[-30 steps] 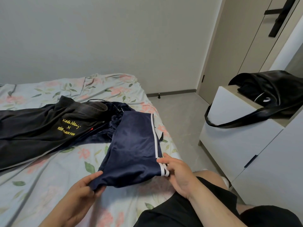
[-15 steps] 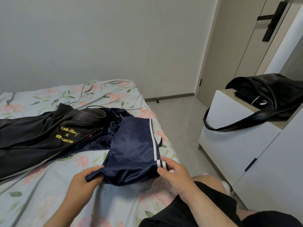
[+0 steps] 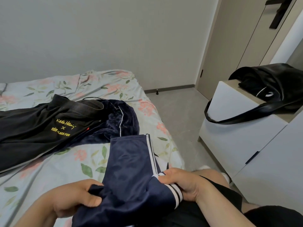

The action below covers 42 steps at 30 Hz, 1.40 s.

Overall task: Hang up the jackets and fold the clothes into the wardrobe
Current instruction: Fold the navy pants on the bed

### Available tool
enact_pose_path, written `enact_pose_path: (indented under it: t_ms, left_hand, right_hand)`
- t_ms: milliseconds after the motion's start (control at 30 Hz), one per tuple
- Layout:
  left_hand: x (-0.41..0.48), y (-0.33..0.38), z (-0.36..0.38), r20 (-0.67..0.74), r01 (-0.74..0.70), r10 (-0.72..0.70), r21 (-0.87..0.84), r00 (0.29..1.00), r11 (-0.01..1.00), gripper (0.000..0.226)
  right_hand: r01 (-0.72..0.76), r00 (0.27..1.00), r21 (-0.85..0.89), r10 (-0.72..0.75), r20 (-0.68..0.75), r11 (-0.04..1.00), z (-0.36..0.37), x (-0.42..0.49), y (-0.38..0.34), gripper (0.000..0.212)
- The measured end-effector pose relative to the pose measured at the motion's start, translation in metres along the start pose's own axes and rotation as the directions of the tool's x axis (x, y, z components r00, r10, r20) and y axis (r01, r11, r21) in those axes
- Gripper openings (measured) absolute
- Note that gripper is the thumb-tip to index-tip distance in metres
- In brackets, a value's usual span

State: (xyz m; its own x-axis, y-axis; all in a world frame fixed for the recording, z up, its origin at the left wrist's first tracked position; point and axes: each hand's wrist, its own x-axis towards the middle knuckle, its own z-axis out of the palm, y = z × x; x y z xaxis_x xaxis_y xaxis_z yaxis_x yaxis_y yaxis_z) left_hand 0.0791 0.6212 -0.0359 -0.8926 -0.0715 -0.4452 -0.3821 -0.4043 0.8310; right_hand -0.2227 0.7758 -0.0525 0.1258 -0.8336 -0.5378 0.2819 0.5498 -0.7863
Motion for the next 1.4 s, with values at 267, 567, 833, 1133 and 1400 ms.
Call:
enact_pose_path:
  t_ms: [267,567,833,1133,1400]
  left_hand:
    - [0.047,-0.009,-0.037,-0.788,-0.321,0.148,-0.066,0.598,0.945,0.02]
    - [0.091,0.001,-0.068,-0.749,-0.147,0.252,0.205,0.613,0.968,0.041]
    - [0.141,0.003,-0.112,-0.933,0.01,0.257,0.268,0.251,0.963,0.008]
    - [0.15,-0.002,-0.094,-0.972,0.269,0.173,0.212,0.16,0.939,0.031]
    - [0.109,-0.007,-0.071,-0.693,0.106,-0.284,-0.288,0.663,0.952,0.049]
  right_hand:
    - [0.213,0.972,0.217,-0.183,-0.148,0.953,-0.012,0.031,-0.001,0.04]
    - [0.25,0.823,-0.35,-0.388,-0.415,0.903,-0.018,0.092,-0.015,0.042]
    - [0.227,0.655,-0.411,-0.451,-0.607,0.883,-0.046,0.15,-0.02,0.025]
    - [-0.007,0.664,-0.522,-0.387,-0.64,0.853,-0.049,0.163,-0.014,0.018]
    - [-0.088,0.967,0.104,0.11,-0.23,0.991,-0.046,0.131,-0.014,0.042]
